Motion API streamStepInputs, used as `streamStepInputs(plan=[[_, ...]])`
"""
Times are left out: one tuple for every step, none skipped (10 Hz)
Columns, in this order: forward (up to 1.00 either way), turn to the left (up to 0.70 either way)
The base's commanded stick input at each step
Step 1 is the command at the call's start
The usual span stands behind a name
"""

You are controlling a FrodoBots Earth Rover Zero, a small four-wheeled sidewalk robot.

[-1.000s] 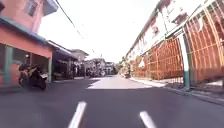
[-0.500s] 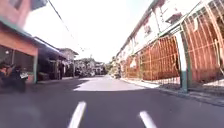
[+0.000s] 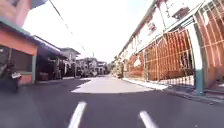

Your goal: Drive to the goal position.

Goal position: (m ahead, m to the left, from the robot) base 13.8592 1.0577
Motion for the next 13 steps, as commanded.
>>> streamStepInputs(plan=[[0.85,0.00],[0.85,0.00],[0.85,0.00],[0.85,0.00],[0.85,0.00],[0.85,0.00],[0.85,0.00],[0.85,0.00],[0.85,0.00],[0.85,0.00],[0.85,0.00],[0.85,0.00],[0.85,0.00]])
